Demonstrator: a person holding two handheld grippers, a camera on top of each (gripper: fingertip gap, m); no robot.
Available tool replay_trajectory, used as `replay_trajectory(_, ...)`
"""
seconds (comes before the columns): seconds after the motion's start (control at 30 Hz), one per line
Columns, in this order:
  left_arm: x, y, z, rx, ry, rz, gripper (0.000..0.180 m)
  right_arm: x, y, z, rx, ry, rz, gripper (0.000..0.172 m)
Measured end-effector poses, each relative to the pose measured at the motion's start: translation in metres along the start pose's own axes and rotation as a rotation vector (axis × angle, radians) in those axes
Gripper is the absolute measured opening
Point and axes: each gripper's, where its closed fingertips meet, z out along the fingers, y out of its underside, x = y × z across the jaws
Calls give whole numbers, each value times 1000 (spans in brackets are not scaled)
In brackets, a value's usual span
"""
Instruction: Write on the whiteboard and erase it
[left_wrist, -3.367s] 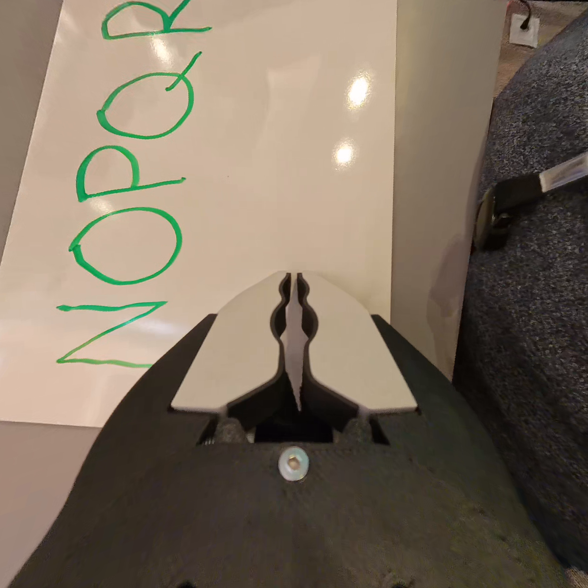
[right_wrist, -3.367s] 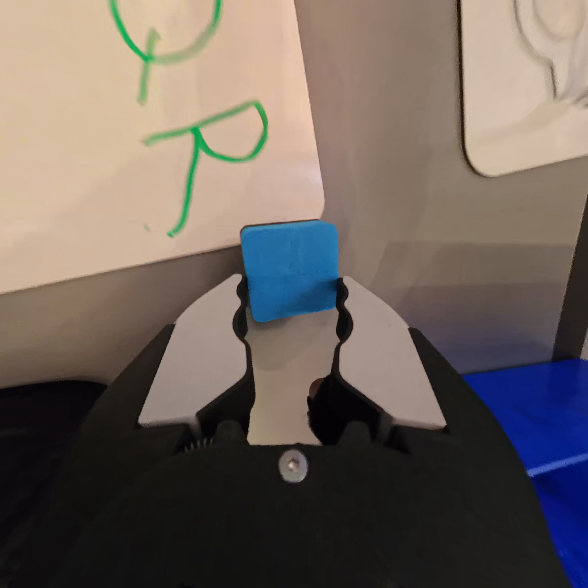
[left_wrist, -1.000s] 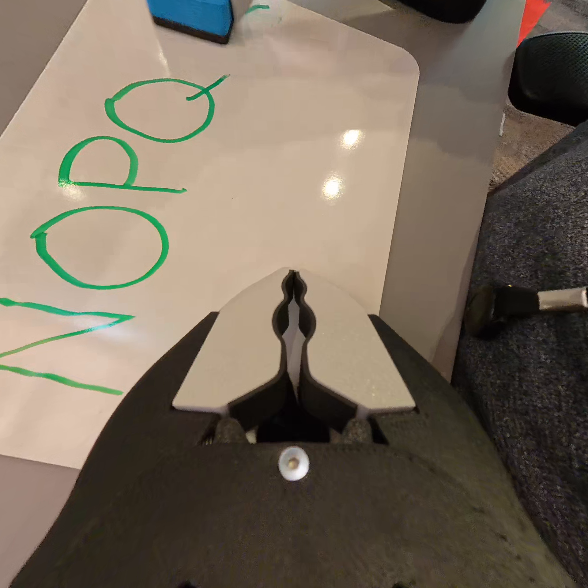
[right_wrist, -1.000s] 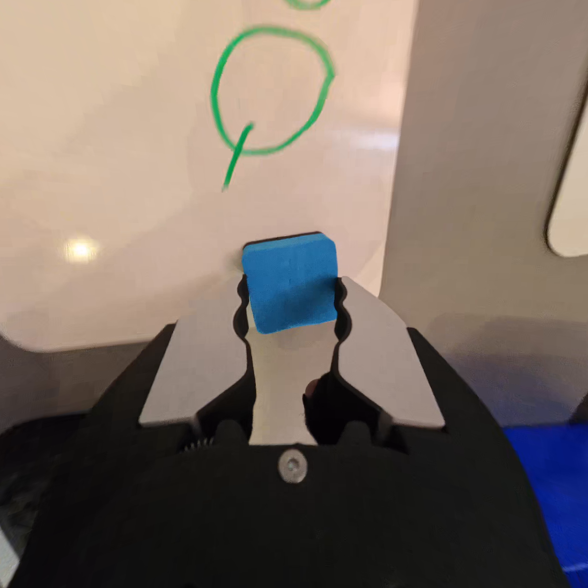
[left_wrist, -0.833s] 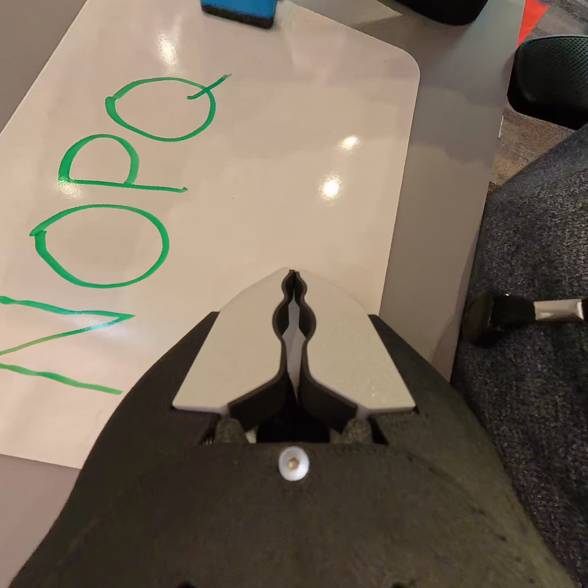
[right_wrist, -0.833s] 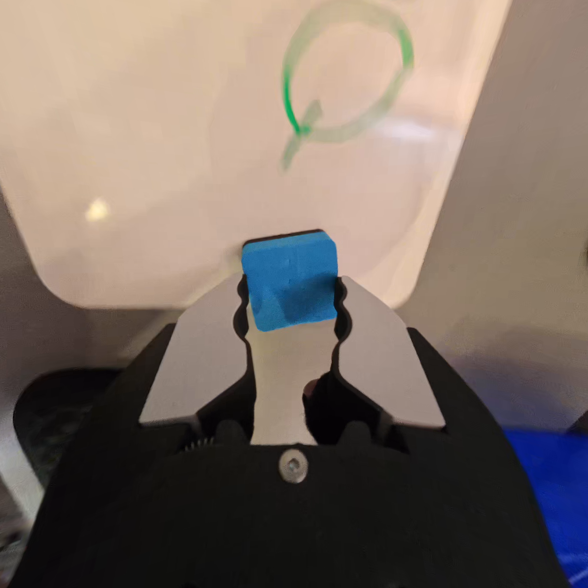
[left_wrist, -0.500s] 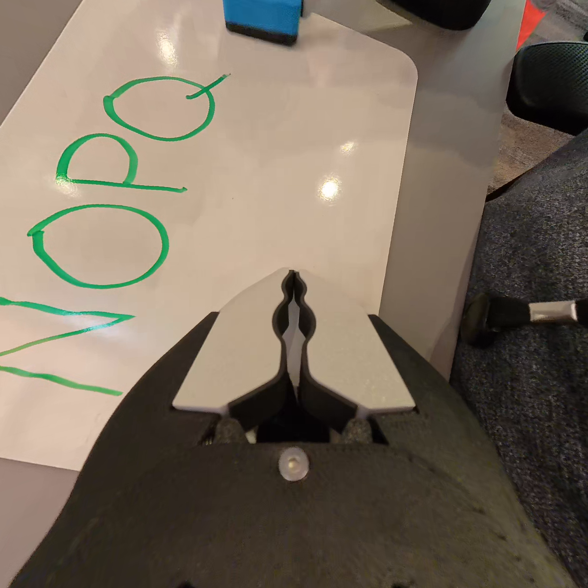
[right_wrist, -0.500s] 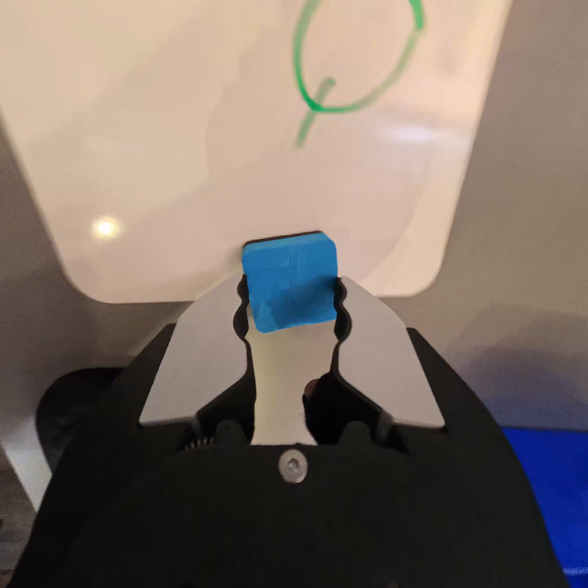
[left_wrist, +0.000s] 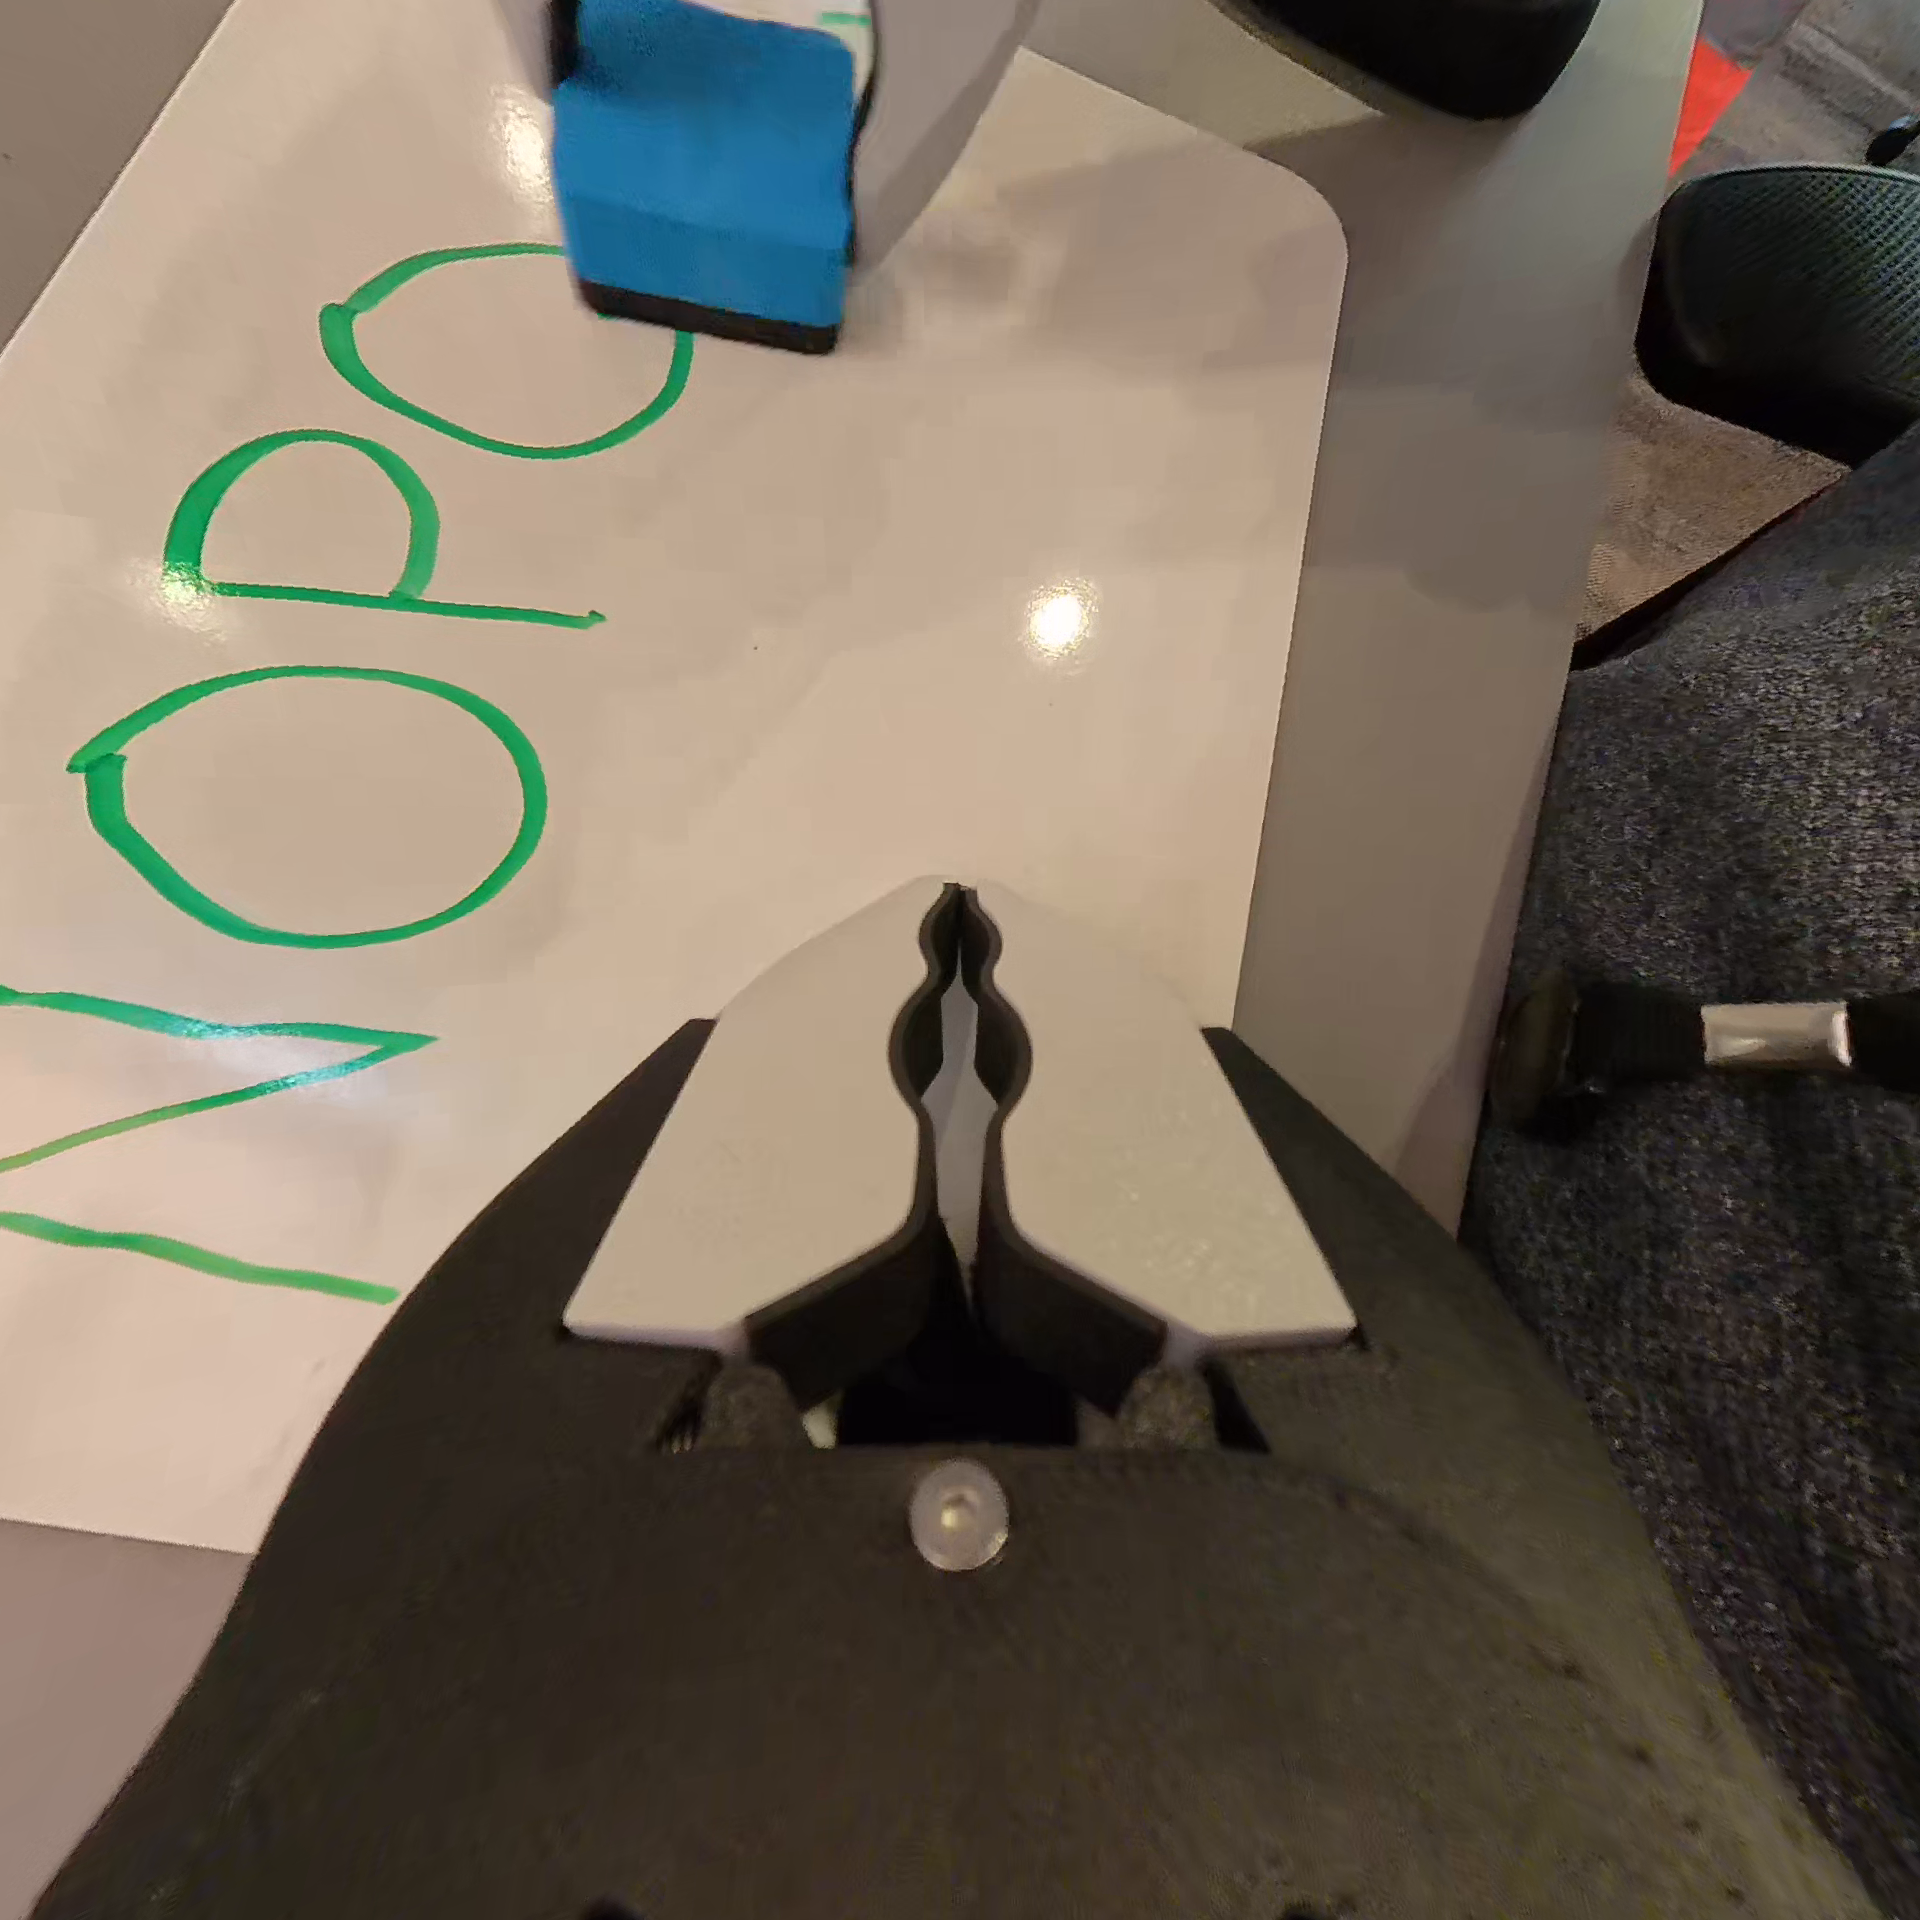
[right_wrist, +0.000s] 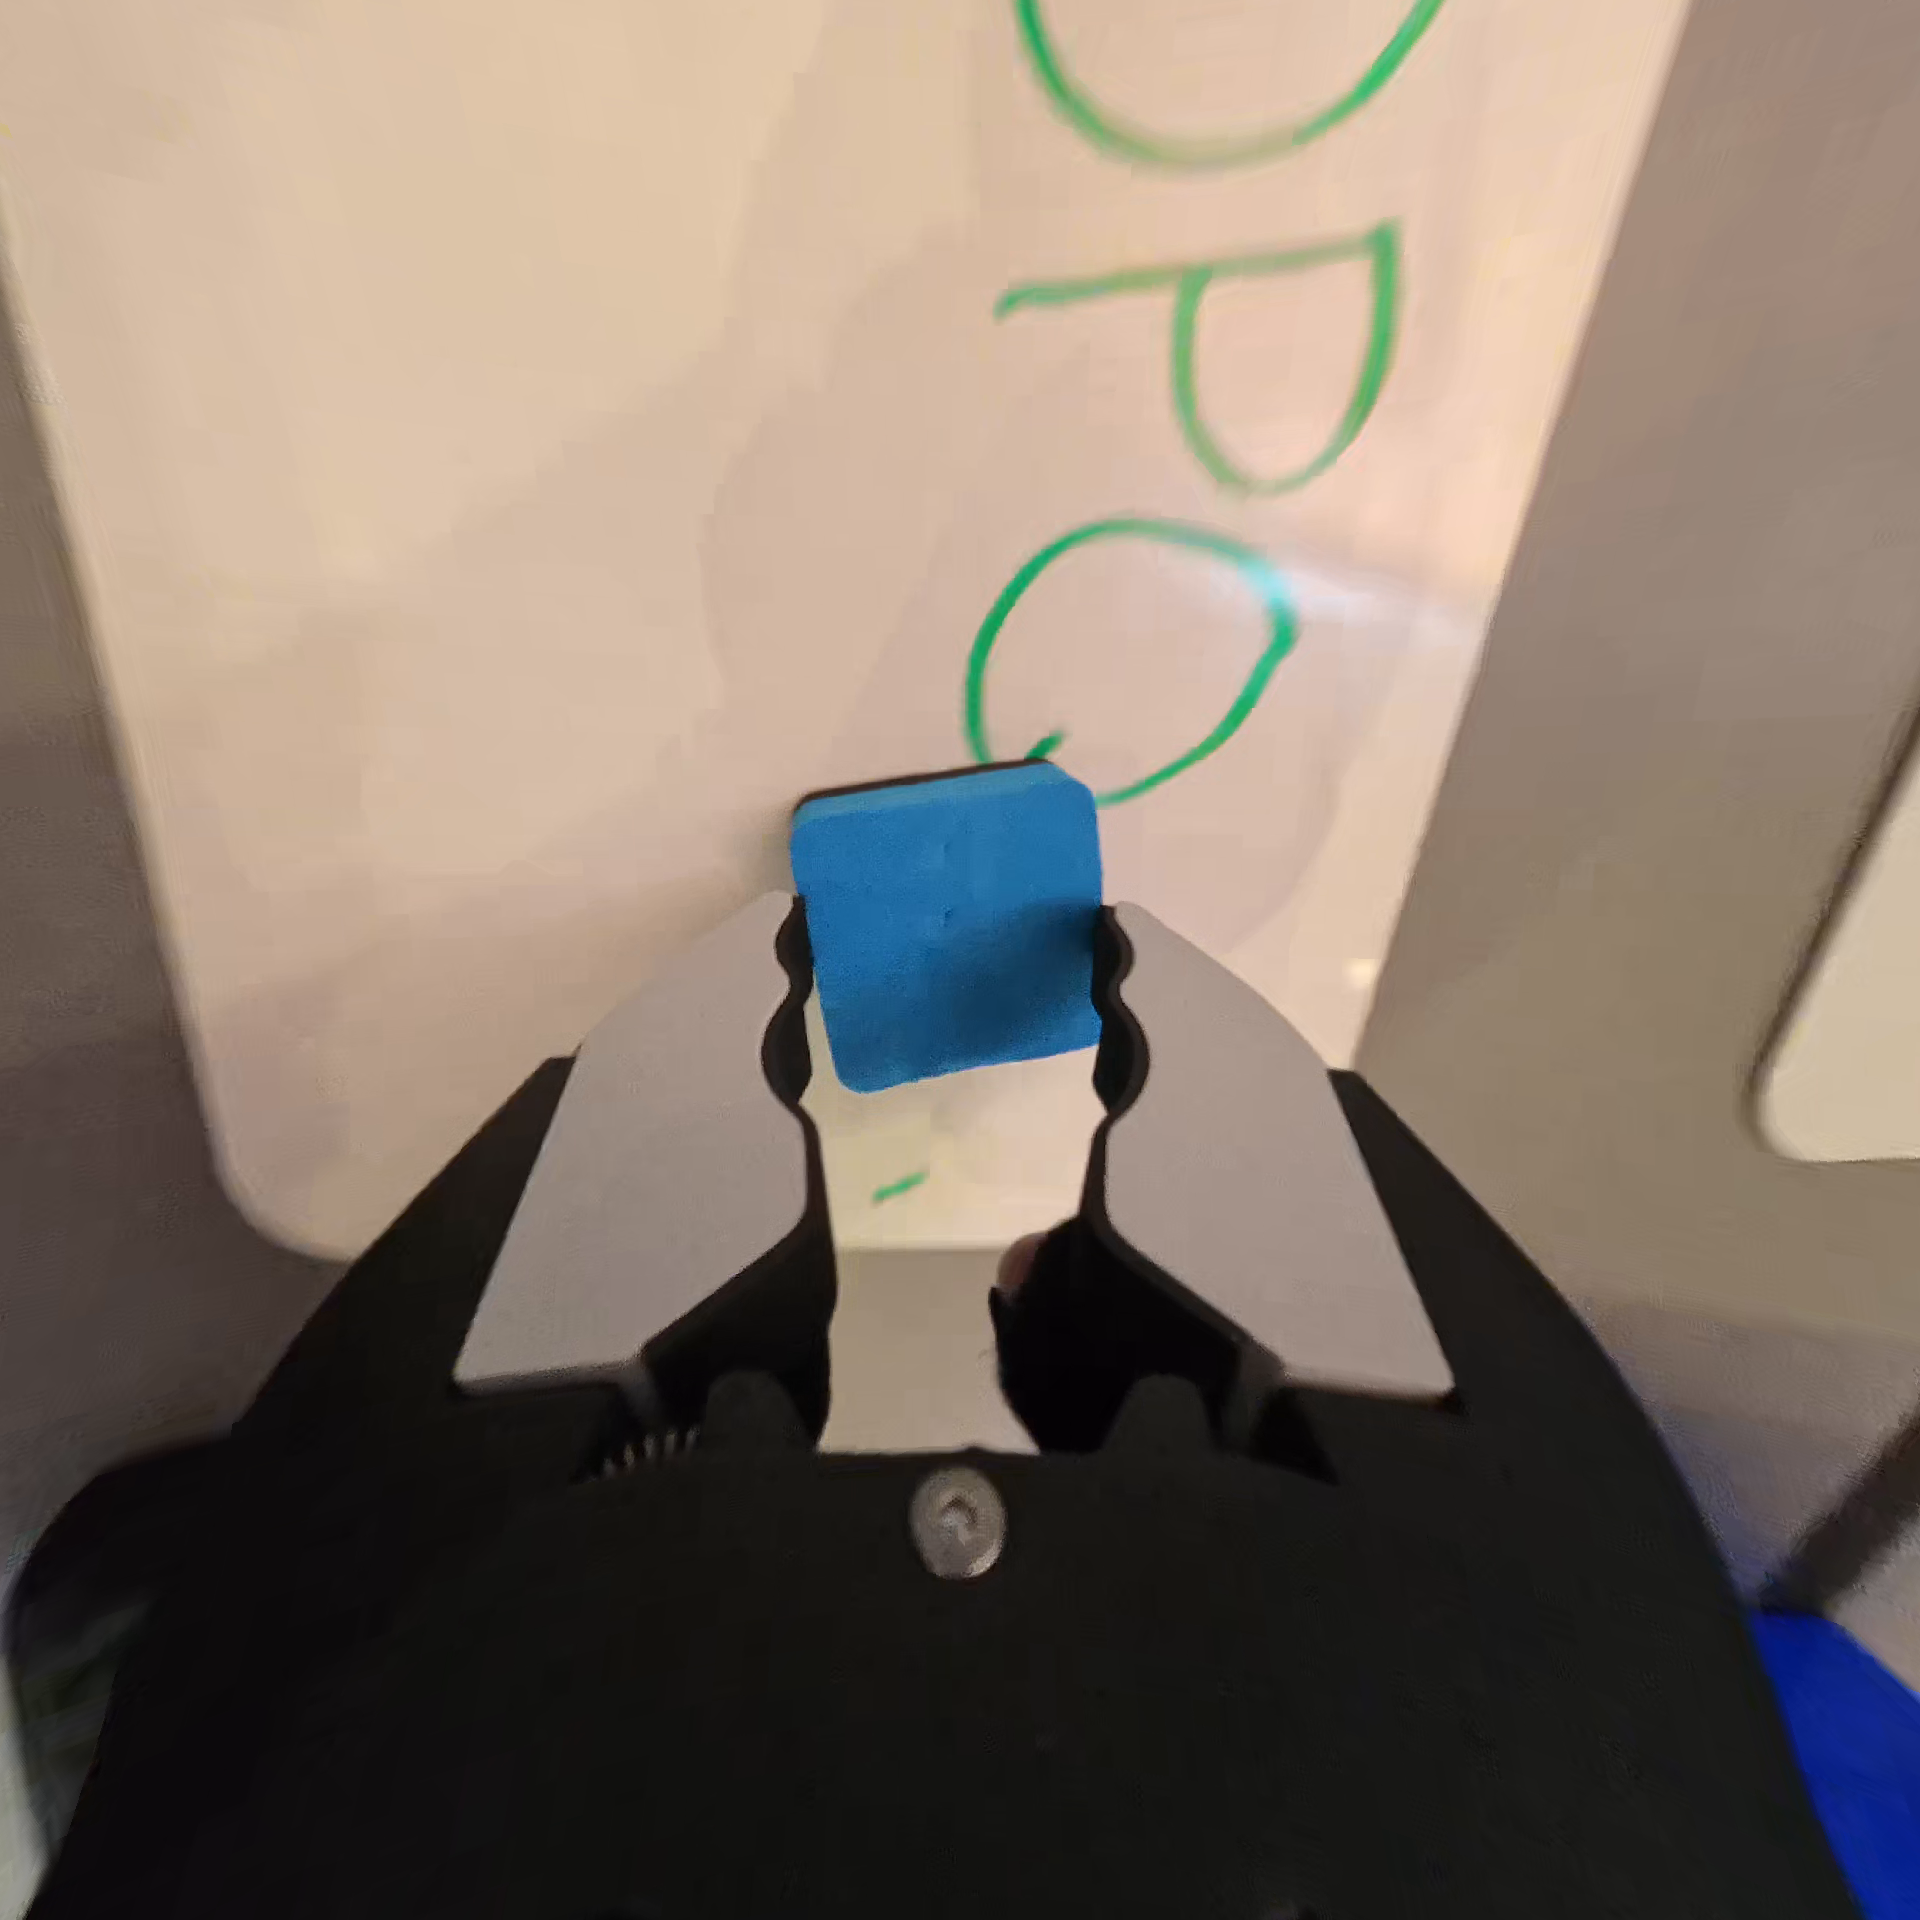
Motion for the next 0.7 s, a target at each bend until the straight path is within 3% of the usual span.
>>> replay_trajectory(0.13, 0, 0, 0, 1, -13, 11, 1, 9, 15, -2, -43, -16, 51, 53)
replay_trajectory(0.2, 0, 0, 0, 1, -6, 6, 1, -3, -11, 1, 13, -48, -22, 53)
replay_trajectory(0.23, 0, 0, 0, 1, -3, 5, 1, 7, -18, 5, -1, 12, -42, 53)
replay_trajectory(0.33, 0, 0, 0, 0, -12, 17, 1, 23, 0, 3, -29, 8, 68, 53)
replay_trajectory(0.4, 0, 0, 0, 0, -6, 11, 1, 6, -19, 3, 14, -48, -8, 53)
replay_trajectory(0.47, 1, 0, 0, 0, 0, 7, 1, 19, -33, 9, -5, 30, -33, 53)
replay_trajectory(0.57, 1, 0, 0, 0, -8, 16, 1, 32, -11, 6, -37, 6, 42, 53)
replay_trajectory(0.7, 1, 0, 0, 0, 2, 9, 1, 14, -40, 9, -23, -46, -63, 53)
